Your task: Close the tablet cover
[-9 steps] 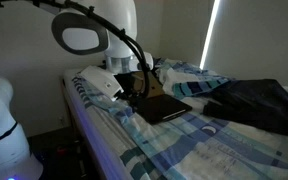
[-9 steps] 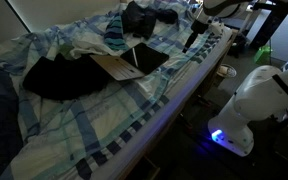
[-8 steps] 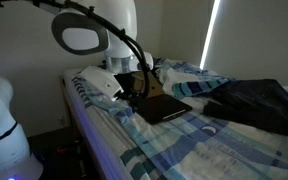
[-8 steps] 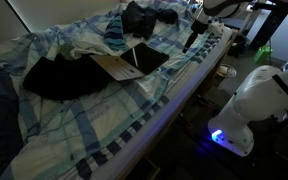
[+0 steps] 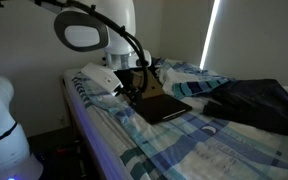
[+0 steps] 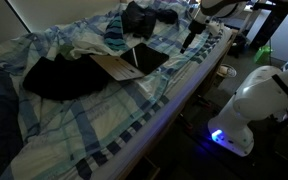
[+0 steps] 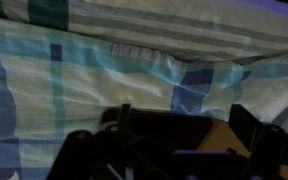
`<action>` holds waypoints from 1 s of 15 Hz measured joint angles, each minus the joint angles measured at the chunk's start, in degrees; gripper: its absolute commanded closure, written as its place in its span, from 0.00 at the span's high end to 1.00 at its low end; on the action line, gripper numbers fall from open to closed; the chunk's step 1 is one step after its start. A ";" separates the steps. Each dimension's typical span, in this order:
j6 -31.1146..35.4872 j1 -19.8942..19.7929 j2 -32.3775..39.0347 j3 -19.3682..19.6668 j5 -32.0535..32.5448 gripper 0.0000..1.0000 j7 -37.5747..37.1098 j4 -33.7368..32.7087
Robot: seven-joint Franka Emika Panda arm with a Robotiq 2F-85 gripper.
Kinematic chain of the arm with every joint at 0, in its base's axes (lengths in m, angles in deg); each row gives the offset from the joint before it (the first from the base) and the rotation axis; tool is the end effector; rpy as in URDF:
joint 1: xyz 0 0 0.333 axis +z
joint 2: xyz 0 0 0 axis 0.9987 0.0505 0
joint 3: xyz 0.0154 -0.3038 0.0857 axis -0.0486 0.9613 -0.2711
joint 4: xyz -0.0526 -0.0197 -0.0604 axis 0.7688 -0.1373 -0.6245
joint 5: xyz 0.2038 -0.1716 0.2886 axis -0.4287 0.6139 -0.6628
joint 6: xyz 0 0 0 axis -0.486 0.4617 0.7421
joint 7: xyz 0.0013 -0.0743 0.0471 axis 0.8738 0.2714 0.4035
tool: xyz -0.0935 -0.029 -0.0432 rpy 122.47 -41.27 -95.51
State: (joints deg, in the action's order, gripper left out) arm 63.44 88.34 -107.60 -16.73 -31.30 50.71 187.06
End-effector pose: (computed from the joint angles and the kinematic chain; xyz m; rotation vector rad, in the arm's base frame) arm 0.3575 -0.1443 0.4395 -2.8751 -0.4498 -0.3649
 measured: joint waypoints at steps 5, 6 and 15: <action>-0.11 1.46 0.02 -4.88 -2.93 1.00 -0.01 0.01; -0.11 2.05 0.02 -5.75 -3.37 1.00 -0.01 0.01; -0.06 9.08 -0.09 -11.48 -7.50 1.00 0.53 -0.03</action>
State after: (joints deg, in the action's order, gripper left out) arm 63.39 97.42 -107.69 -28.21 -38.81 51.24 187.03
